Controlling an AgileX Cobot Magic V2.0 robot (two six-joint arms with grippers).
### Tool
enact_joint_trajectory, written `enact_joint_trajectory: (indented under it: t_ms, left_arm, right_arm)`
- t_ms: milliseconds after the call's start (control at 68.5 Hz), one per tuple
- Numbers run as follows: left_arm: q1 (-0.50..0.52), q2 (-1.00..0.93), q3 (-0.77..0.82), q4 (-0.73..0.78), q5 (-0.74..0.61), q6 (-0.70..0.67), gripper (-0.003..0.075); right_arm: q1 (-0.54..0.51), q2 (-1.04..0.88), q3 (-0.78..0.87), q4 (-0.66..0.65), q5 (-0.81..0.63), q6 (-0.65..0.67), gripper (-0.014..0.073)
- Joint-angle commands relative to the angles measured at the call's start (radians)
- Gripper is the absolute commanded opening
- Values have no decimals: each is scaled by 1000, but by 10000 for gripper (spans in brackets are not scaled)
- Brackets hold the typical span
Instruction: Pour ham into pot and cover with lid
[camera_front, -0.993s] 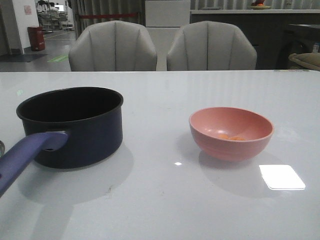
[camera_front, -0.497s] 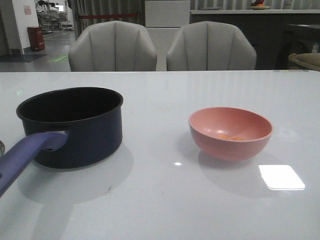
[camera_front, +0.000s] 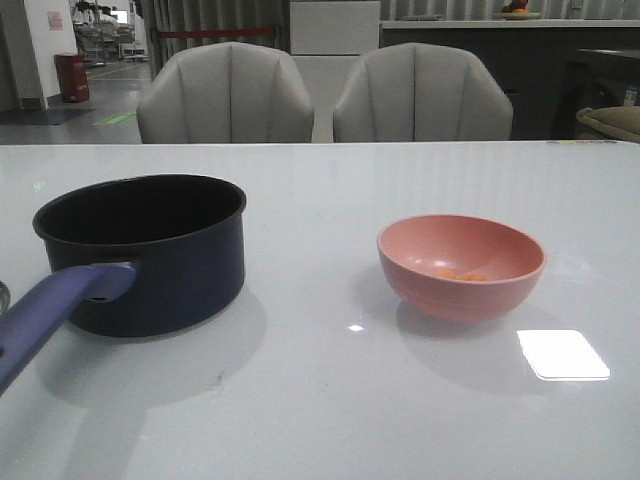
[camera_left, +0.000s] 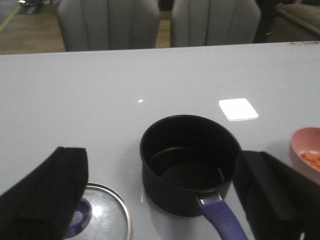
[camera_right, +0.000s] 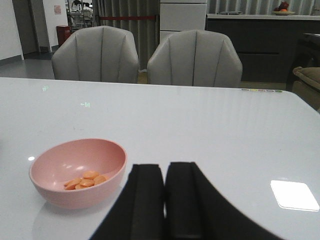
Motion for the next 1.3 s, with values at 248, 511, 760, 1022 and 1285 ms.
enact_joint_trajectory:
  t_ms: [248,511,760,1022,1285]
  left_arm:
    - [-102,-300,202,0,-87,-1,627]
    - [-118,-364,234,-4,-79,-1,627]
    - [-118,-364,234,-11,-79,-1,627]
    - [-118,-364,234,-11,-73,-1,627]
    - [-118,-364,234,-11,-73,-1,627]
  right_arm:
    - [-4,-21,-6,-12,-89,-1,165]
    - [-4,-20,-7,-12,-207,-5,165]
    - [-3,135,-250,-11,26,-3,165]
    - [-4,388,-330,-5,67,0,165]
    - [-3,656,-429,3,84,2,199]
